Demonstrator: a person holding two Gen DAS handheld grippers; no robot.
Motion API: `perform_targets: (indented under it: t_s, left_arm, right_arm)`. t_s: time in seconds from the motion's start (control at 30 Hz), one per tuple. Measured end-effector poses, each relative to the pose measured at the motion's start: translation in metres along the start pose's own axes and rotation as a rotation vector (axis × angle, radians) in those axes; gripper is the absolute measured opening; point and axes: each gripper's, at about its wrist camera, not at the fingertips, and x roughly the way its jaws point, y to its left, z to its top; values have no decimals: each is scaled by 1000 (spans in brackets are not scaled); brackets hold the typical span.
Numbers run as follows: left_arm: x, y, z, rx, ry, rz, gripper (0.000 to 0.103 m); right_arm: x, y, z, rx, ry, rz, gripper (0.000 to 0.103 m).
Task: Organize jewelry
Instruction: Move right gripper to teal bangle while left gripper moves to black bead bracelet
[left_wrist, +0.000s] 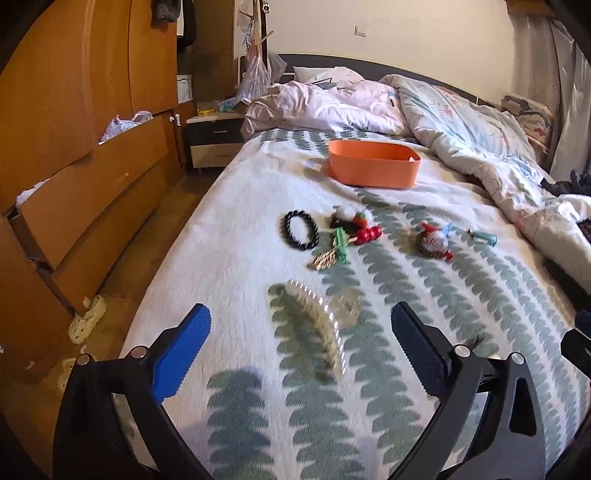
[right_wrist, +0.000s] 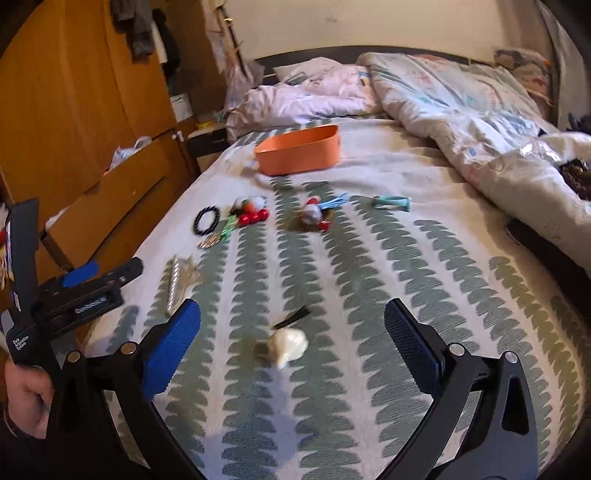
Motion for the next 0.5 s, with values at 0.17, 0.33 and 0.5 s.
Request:
perform_targets:
  t_s: [0.17, 0.33, 0.5]
  left_arm:
    - [8, -10, 25, 43, -29, -11, 97]
    - [36, -6, 43, 26, 4, -15, 97]
    - [70, 2, 66, 44, -1, 10, 97]
  right_arm:
    - [14, -27, 23, 81, 25, 7, 100]
    - [39, -45, 61, 73, 50, -40, 100]
    - [80, -76, 96, 126, 89, -30, 100]
